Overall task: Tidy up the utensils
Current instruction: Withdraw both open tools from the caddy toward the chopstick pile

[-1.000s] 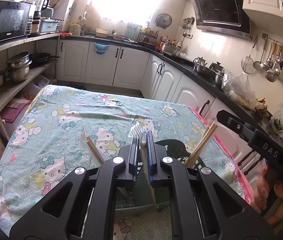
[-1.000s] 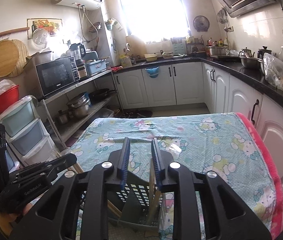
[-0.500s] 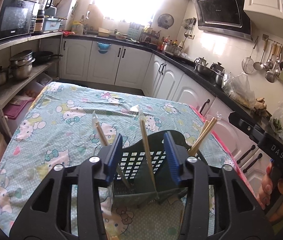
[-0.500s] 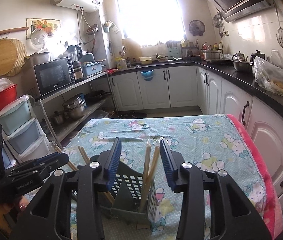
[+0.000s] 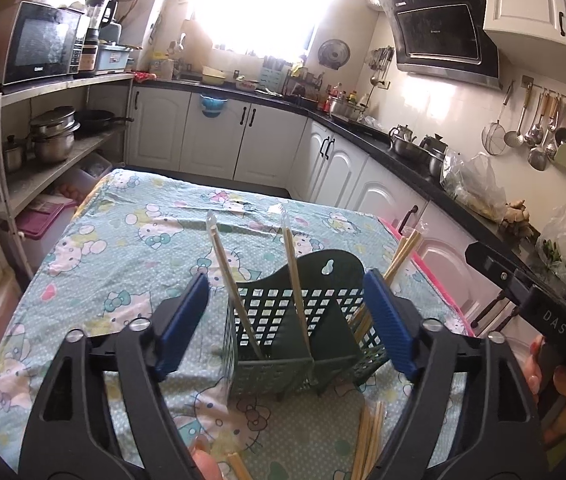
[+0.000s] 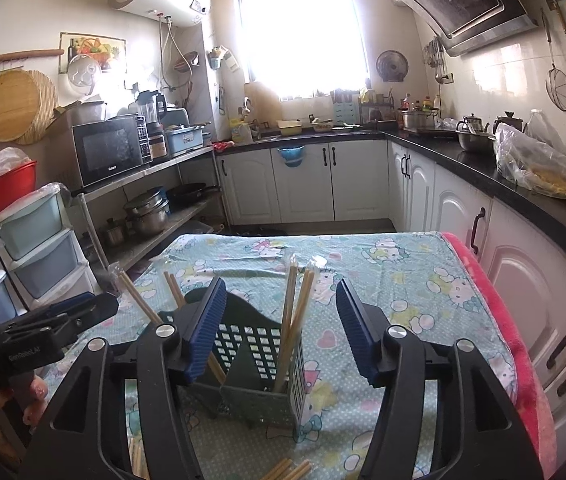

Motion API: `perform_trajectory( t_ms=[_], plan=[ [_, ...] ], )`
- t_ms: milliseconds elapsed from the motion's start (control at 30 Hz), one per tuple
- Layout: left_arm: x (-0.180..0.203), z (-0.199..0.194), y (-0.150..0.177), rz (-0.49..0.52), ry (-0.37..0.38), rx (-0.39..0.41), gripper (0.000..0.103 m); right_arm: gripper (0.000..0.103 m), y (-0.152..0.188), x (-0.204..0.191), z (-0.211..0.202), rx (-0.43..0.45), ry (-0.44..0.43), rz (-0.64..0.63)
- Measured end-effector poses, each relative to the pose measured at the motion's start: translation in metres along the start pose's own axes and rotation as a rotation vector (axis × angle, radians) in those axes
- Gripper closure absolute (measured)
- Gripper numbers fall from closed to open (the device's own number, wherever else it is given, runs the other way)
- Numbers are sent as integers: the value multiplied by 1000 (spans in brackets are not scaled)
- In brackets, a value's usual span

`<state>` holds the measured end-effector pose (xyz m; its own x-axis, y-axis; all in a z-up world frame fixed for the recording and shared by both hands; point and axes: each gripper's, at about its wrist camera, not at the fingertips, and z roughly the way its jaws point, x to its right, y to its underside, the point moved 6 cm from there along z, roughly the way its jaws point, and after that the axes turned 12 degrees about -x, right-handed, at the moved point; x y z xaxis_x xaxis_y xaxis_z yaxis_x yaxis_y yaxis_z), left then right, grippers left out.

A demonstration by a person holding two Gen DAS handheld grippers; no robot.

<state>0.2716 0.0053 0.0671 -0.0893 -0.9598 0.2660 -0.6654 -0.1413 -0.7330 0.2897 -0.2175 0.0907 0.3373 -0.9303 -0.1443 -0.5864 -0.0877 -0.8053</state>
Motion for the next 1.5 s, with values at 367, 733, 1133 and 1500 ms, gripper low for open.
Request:
perform_trajectory(
  t_ms=[367, 733, 1133, 1500],
  plan=[
    [-6, -10, 24, 4, -17, -7, 14, 41, 31, -12, -9, -30, -6, -26],
    [-16, -22, 40, -12, -29, -3, 11, 35, 56, -24, -14, -53, -12, -49],
    [-37, -22, 68, -48, -46, -53, 11, 35, 83, -33, -7, -120, -35, -77],
    [-53, -18, 93, -76, -63, -104, 11, 35, 105, -41, 0, -173, -54, -87]
  ],
)
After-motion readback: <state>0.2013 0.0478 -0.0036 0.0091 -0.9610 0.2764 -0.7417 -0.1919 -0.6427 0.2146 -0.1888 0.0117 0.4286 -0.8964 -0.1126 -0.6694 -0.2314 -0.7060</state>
